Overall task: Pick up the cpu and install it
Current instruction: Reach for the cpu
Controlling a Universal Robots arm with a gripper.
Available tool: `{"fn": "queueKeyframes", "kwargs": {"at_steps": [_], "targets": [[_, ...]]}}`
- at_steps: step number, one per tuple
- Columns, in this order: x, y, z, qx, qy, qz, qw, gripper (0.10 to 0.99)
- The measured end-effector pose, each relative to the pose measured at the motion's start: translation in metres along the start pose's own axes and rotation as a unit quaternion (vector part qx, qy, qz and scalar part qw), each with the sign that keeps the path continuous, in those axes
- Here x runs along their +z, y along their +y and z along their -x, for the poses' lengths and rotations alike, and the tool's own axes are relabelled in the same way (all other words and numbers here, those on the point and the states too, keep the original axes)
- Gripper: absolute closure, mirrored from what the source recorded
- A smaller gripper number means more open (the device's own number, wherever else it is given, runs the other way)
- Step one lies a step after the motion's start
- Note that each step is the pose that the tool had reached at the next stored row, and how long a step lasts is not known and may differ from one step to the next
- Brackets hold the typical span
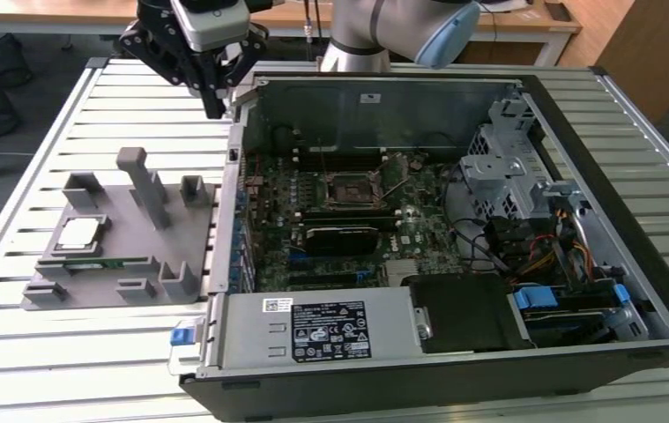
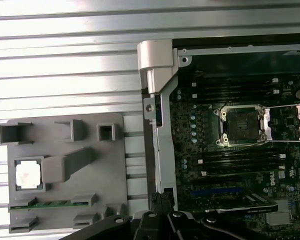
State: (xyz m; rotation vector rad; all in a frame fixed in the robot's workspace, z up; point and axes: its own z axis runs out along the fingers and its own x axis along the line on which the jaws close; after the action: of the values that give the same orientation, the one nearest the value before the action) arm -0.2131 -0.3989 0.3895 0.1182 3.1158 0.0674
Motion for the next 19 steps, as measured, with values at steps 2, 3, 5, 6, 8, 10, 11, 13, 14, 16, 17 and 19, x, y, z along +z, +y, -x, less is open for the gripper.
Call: {"fn": "queueKeyframes", "kwargs": {"at_steps": [2, 3, 5, 6, 8, 10, 11, 13, 14, 16, 17, 19], "targets": [[0.0002, -0.0001, -0.0008, 0.000, 0.0003, 0.0000, 1.0000, 0.980], [0.0003, -0.0001, -0.0012, 0.000, 0.0004, 0.0000, 1.0000, 0.980], [0.0005, -0.0002, -0.0022, 0.000, 0.0007, 0.0000, 1.0000, 0.980], [0.0006, -0.0003, -0.0028, 0.000, 0.0008, 0.0000, 1.0000, 0.980], [0.0008, -0.0003, -0.0038, 0.000, 0.0011, 0.0000, 1.0000, 0.980], [0.0010, -0.0004, -0.0047, 0.000, 0.0014, -0.0001, 1.0000, 0.980], [0.0011, -0.0004, -0.0051, 0.000, 0.0016, -0.0001, 1.0000, 0.980], [0.0012, -0.0005, -0.0058, 0.000, 0.0019, -0.0001, 1.0000, 0.980], [0.0013, -0.0006, -0.0064, 0.000, 0.0020, -0.0001, 1.0000, 0.980], [0.0016, -0.0007, -0.0079, 0.000, 0.0023, -0.0002, 1.0000, 0.980], [0.0017, -0.0007, -0.0085, 0.000, 0.0025, -0.0001, 1.0000, 0.980], [0.0020, -0.0008, -0.0097, 0.000, 0.0030, -0.0002, 1.0000, 0.980]]}}
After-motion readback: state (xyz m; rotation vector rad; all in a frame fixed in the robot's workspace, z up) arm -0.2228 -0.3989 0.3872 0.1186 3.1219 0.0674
